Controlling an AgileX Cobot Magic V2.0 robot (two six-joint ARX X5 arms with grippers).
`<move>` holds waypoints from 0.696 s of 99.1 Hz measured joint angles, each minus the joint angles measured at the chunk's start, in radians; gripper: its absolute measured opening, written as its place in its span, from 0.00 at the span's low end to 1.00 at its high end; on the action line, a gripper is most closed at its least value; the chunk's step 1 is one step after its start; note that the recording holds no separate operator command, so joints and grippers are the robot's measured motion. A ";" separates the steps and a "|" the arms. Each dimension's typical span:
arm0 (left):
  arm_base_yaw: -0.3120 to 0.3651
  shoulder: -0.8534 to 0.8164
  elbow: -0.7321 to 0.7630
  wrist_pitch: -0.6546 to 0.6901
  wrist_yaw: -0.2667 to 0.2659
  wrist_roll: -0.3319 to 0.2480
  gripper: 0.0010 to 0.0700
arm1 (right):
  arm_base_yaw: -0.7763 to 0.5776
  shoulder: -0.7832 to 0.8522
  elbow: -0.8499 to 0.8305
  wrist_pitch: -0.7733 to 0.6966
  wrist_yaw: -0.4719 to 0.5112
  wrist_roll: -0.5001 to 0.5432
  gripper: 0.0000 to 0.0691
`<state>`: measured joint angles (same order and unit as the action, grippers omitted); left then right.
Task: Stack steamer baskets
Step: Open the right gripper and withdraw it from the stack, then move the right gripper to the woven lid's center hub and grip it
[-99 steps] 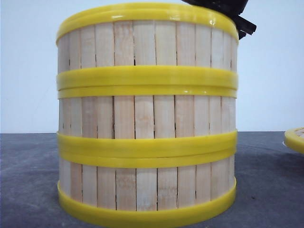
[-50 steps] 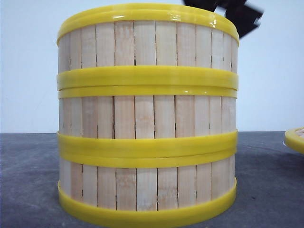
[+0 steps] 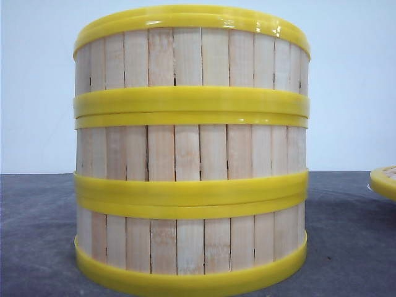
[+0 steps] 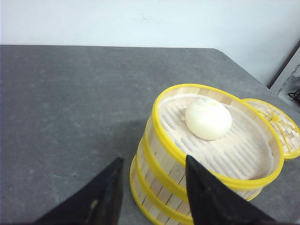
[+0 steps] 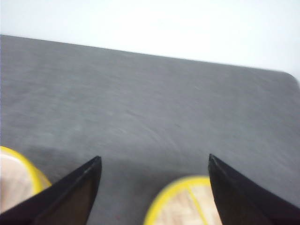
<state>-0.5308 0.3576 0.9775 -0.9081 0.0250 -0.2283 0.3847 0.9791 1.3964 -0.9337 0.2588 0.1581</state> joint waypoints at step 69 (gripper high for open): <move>0.000 0.000 0.000 0.000 0.000 0.003 0.33 | -0.391 0.127 -0.372 0.039 -0.243 0.004 0.62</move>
<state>-0.5308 0.3576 0.9775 -0.9085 0.0246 -0.2249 -0.0059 1.1057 1.0241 -0.8948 0.0162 0.1623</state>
